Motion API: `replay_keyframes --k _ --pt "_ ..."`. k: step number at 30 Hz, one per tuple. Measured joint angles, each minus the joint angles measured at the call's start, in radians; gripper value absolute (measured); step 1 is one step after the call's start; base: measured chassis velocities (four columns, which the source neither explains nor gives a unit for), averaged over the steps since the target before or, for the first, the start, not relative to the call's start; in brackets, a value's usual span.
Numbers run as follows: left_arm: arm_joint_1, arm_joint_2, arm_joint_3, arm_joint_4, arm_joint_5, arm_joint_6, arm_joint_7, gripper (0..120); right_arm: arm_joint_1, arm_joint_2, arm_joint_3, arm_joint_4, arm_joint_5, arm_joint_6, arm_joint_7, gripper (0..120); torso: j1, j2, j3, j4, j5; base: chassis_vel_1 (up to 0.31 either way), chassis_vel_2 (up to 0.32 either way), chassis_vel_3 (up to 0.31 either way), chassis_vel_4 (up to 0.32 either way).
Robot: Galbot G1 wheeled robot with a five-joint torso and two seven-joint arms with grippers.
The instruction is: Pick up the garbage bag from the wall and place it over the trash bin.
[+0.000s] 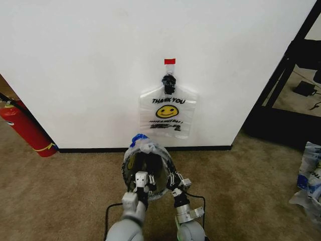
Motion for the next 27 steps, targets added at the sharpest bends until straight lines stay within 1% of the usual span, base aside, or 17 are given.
replay_keyframes --k 1,2,3,4,5,7,9,11,12,15,16,18,19,20,21,24,27 --pt "0.020 0.013 -0.010 -0.016 0.018 -0.013 0.003 15 -0.004 -0.007 -0.001 0.018 0.026 -0.014 0.004 1 0.000 0.000 0.000 -0.0002 0.0004 0.000 0.000 0.000 0.000" --pt "0.054 0.035 -0.027 -0.051 0.049 -0.037 0.002 22 -0.013 -0.025 -0.005 0.054 0.087 -0.049 0.010 1 0.000 0.000 0.000 -0.0011 0.0009 0.000 0.000 0.000 0.000" --pt "0.054 0.035 -0.027 -0.051 0.049 -0.037 0.002 22 -0.013 -0.025 -0.005 0.054 0.087 -0.049 0.010 1 0.000 0.000 0.000 -0.0011 0.0009 0.000 0.000 0.000 0.000" --pt "0.074 0.046 -0.037 -0.079 0.068 -0.047 -0.004 25 -0.015 -0.039 -0.004 0.071 0.124 -0.070 0.016 1 0.000 0.000 0.000 -0.0006 0.0007 0.000 0.000 0.000 0.000" --pt "0.090 0.053 -0.047 -0.107 0.085 -0.052 -0.012 30 -0.015 -0.053 0.000 0.083 0.154 -0.084 0.023 1 0.000 0.000 0.000 -0.0008 0.0005 0.000 0.000 0.000 0.000" --pt "0.108 0.058 -0.062 -0.149 0.112 -0.057 -0.025 37 -0.014 -0.074 0.009 0.092 0.187 -0.099 0.030 1 0.000 0.000 0.000 -0.0008 -0.0007 0.000 0.000 0.000 0.000" --pt "0.117 0.057 -0.088 -0.188 0.137 -0.059 -0.031 45 -0.017 -0.102 0.011 0.107 0.234 -0.123 0.037 1 0.000 0.000 0.000 -0.0007 -0.0005 0.000 0.000 0.000 0.000" --pt "0.117 0.056 -0.094 -0.194 0.141 -0.060 -0.031 49 -0.019 -0.106 0.011 0.111 0.244 -0.127 0.037 1 0.000 0.000 0.000 -0.0007 -0.0004 0.000 0.000 0.000 0.000" --pt "0.116 0.051 -0.117 -0.211 0.153 -0.060 -0.031 55 -0.024 -0.125 0.016 0.127 0.287 -0.147 0.031 1 0.000 0.000 0.000 -0.0006 -0.0009 0.000 0.000 0.000 0.000" --pt "0.110 0.043 -0.145 -0.220 0.160 -0.061 -0.033 67 -0.037 -0.153 0.031 0.147 0.367 -0.192 -0.001 1 0.000 0.000 0.000 -0.0007 -0.0009 0.000 0.000 0.000 0.000" --pt "0.109 0.043 -0.147 -0.220 0.160 -0.061 -0.033 67 -0.038 -0.154 0.031 0.148 0.370 -0.194 -0.001 1 0.000 0.000 0.000 -0.0007 -0.0009 0.000 0.000 0.000 0.000" --pt "0.108 0.039 -0.155 -0.220 0.160 -0.062 -0.034 73 -0.044 -0.165 0.039 0.158 0.397 -0.217 -0.009 1 0.000 0.000 0.000 -0.0007 -0.0009 0.000 0.000 0.000 0.000" --pt "0.109 0.037 -0.160 -0.220 0.156 -0.061 -0.036 80 -0.050 -0.179 0.048 0.166 0.418 -0.240 -0.017 1 0.000 0.000 0.000 -0.0007 -0.0011 0.000 0.000 0.000 0.000" --pt "0.109 0.037 -0.160 -0.220 0.156 -0.061 -0.036 80 -0.050 -0.179 0.048 0.166 0.418 -0.240 -0.017 1 0.000 0.000 0.000 -0.0007 -0.0011 0.000 0.000 0.000 0.000" --pt "0.114 0.036 -0.159 -0.220 0.150 -0.053 -0.037 86 -0.055 -0.189 0.050 0.169 0.426 -0.250 -0.024 1 0.000 0.000 0.000 -0.0007 -0.0011 0.000 0.000 0.000 0.000" --pt "0.116 0.039 -0.150 -0.212 0.127 -0.029 -0.037 98 -0.065 -0.209 0.051 0.179 0.428 -0.259 -0.044 1 0.000 0.000 0.000 -0.0006 -0.0009 0.000 0.000 0.000 0.000" --pt "0.093 0.057 -0.166 -0.182 0.081 -0.043 -0.021 100 -0.070 -0.221 0.053 0.172 0.411 -0.257 -0.131 1 0.000 0.000 0.000 -0.0004 -0.0010 0.000 0.000 0.000 0.000"
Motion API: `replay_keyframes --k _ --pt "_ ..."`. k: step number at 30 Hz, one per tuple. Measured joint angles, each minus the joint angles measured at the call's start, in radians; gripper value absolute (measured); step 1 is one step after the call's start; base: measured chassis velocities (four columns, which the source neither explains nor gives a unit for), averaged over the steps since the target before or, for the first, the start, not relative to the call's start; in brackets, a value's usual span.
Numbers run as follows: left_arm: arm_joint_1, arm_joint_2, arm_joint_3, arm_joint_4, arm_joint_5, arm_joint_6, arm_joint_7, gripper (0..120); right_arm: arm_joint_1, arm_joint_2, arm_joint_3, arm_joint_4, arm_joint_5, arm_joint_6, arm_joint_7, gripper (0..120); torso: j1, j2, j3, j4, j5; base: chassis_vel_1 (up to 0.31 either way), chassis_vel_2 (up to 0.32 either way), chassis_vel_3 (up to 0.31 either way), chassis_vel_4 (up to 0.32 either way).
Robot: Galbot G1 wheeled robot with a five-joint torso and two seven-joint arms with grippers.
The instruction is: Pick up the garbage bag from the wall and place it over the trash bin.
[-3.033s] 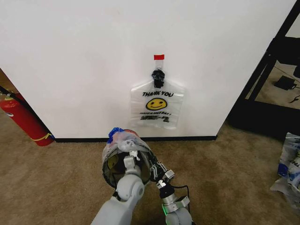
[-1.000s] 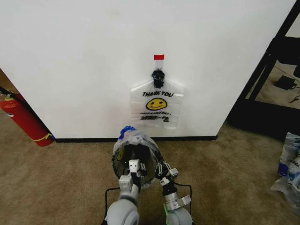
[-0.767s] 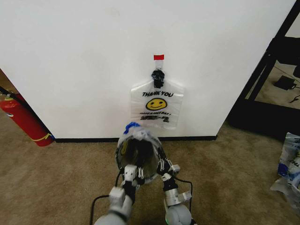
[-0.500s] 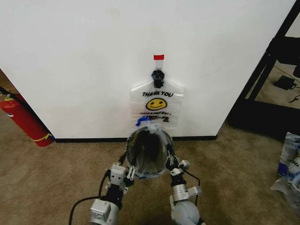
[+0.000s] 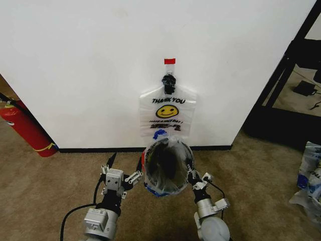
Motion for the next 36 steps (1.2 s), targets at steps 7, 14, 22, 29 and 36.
replay_keyframes --k 7,14,22,29,36 --pt "-0.143 0.150 -0.112 0.060 -0.154 -0.090 0.165 100 -0.007 -0.053 0.029 -0.066 -0.032 0.009 -0.305 1 0.000 0.000 0.000 -0.0006 -0.0002 0.000 0.000 0.000 0.000" --pt "-0.243 0.281 -0.190 0.197 -0.286 -0.185 0.351 100 0.016 -0.087 0.053 -0.130 0.014 -0.014 -0.480 1 0.000 0.000 0.000 -0.0001 -0.0002 0.000 0.000 0.000 0.000" --pt "-0.307 0.287 -0.139 0.306 -0.333 -0.234 0.485 100 0.028 -0.104 0.057 -0.141 0.045 -0.031 -0.555 1 0.000 0.000 0.000 -0.0007 -0.0002 0.000 0.000 0.000 0.000" --pt "-0.315 0.251 -0.119 0.329 -0.307 -0.234 0.547 100 0.030 -0.115 0.052 -0.134 0.046 -0.035 -0.563 1 0.000 0.000 0.000 -0.0002 -0.0001 0.000 0.000 0.000 0.000" --pt "-0.329 0.209 -0.116 0.382 -0.188 -0.218 0.555 100 0.023 -0.128 0.043 -0.109 0.047 -0.046 -0.595 1 0.000 0.000 0.000 -0.0001 0.0000 0.000 0.000 0.000 0.000"
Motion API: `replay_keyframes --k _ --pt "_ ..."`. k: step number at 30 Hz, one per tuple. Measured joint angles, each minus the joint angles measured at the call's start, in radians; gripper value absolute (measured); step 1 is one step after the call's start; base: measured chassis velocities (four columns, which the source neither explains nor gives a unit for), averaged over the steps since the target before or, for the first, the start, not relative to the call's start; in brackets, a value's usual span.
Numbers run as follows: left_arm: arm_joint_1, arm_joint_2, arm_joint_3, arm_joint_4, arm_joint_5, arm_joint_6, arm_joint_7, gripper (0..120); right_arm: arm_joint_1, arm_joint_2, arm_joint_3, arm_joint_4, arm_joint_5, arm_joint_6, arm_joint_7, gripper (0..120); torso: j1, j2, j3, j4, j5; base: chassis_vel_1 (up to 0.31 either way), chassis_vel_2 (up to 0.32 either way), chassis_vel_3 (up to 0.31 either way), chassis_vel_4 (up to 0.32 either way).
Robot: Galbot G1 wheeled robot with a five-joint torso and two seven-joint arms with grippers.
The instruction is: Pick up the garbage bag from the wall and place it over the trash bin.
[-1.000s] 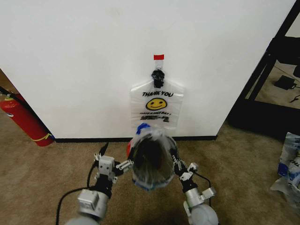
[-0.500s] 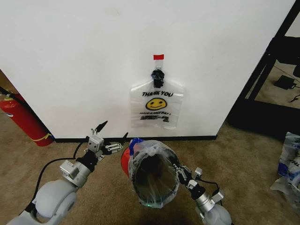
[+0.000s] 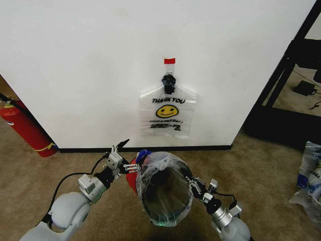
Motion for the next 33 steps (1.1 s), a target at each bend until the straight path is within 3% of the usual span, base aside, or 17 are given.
replay_keyframes --k 3,10,16,18,21,22,27,29,33 --pt "-0.019 -0.007 -0.009 0.055 0.038 0.006 -0.030 100 -0.007 -0.006 0.001 0.013 -0.001 -0.005 -0.029 1 0.000 0.000 0.000 -0.0003 -0.0001 0.000 0.000 0.000 0.000" --pt "-0.004 -0.007 -0.022 0.055 0.039 0.003 -0.047 100 0.006 0.001 0.000 0.002 -0.002 -0.003 -0.021 1 0.000 0.000 0.000 -0.0001 -0.0001 0.000 0.000 0.000 0.000" --pt "-0.012 -0.012 -0.028 0.069 0.062 0.012 -0.192 100 0.022 0.022 -0.006 -0.003 0.010 0.014 0.049 1 0.000 0.000 0.000 -0.0001 -0.0001 0.000 0.000 0.000 0.000" --pt "-0.013 -0.014 -0.034 0.070 0.064 0.047 -0.295 100 0.023 0.032 -0.012 0.009 0.024 0.029 0.132 1 0.000 0.000 0.000 -0.0002 -0.0002 0.000 0.000 0.000 0.000" --pt "0.016 -0.019 -0.061 0.028 0.034 0.111 -0.401 100 0.011 0.052 -0.028 0.083 0.048 0.052 0.359 1 0.000 0.000 0.000 0.0001 0.0001 0.000 0.000 0.000 0.000" --pt "0.016 -0.019 -0.061 0.028 0.034 0.111 -0.401 100 0.011 0.052 -0.028 0.083 0.048 0.052 0.359 1 0.000 0.000 0.000 0.0001 0.0001 0.000 0.000 0.000 0.000" --pt "0.071 -0.012 -0.048 0.017 0.117 0.196 -0.456 100 0.000 0.098 -0.050 0.223 0.052 0.075 0.730 1 0.000 0.000 0.000 -0.0004 0.0000 0.000 0.000 0.000 0.000" --pt "0.086 -0.014 -0.034 0.026 0.139 0.218 -0.474 100 0.001 0.114 -0.055 0.257 0.039 0.075 0.831 1 0.000 0.000 0.000 0.0005 -0.0002 0.000 0.000 0.000 0.000" --pt "0.112 -0.024 -0.009 0.007 0.108 0.234 -0.466 100 -0.007 0.138 -0.048 0.314 0.031 0.058 0.974 1 0.000 0.000 0.000 -0.0001 -0.0004 0.000 0.000 0.000 0.000"
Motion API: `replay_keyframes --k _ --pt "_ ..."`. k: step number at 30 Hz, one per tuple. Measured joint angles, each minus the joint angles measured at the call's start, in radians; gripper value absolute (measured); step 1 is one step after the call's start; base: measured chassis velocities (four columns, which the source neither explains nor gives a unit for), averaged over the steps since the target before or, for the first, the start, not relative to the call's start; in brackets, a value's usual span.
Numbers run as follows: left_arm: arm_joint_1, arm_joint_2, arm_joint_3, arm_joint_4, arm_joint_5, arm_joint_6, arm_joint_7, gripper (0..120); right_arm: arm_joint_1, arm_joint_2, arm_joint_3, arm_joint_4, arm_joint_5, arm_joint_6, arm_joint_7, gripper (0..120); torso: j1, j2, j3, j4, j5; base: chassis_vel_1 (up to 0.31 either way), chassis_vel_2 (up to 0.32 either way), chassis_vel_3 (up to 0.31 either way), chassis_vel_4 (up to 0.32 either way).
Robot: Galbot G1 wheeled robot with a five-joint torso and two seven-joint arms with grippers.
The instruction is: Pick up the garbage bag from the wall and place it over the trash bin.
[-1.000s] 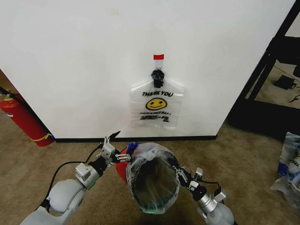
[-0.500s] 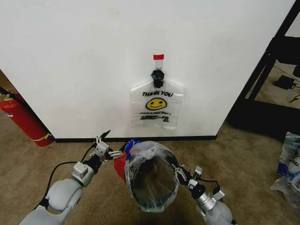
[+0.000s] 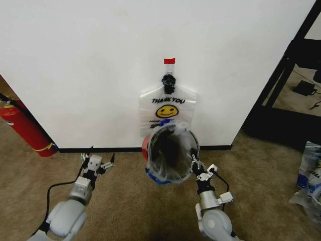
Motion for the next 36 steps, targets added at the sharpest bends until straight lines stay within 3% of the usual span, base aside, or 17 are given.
replay_keyframes --k 3,8,11,15,23,36 --pt "0.084 -0.019 0.007 -0.065 -0.150 -0.026 0.099 100 0.006 0.012 0.008 0.013 0.002 -0.022 0.101 1 0.000 0.000 0.000 -0.0006 0.0003 0.000 0.000 0.000 0.000" --pt "0.182 -0.065 0.028 -0.128 -0.275 -0.099 0.222 100 0.013 0.016 0.012 0.014 0.019 -0.053 0.179 1 0.000 0.000 0.000 0.0005 0.0004 0.000 0.000 0.000 0.000" --pt "0.192 -0.085 0.041 -0.133 -0.304 -0.110 0.256 100 0.015 0.021 0.014 0.016 0.022 -0.057 0.203 1 0.000 0.000 0.000 -0.0001 0.0004 0.000 0.000 0.000 0.000" --pt "0.177 -0.132 0.072 -0.136 -0.494 -0.105 0.375 97 0.015 0.037 0.006 0.047 0.039 -0.073 0.254 1 0.000 0.000 0.000 -0.0001 0.0004 0.000 0.000 0.000 0.000" --pt "0.118 -0.176 0.112 -0.110 -0.624 -0.045 0.367 94 0.012 0.048 -0.011 0.049 0.035 -0.077 0.243 1 0.000 0.000 0.000 0.0000 0.0004 0.000 0.000 0.000 0.000" --pt "0.084 -0.183 0.123 -0.068 -0.641 -0.005 0.356 62 0.003 0.052 -0.014 0.089 0.034 -0.083 0.236 1 0.000 0.000 0.000 -0.0001 0.0004 0.000 0.000 0.000 0.000"
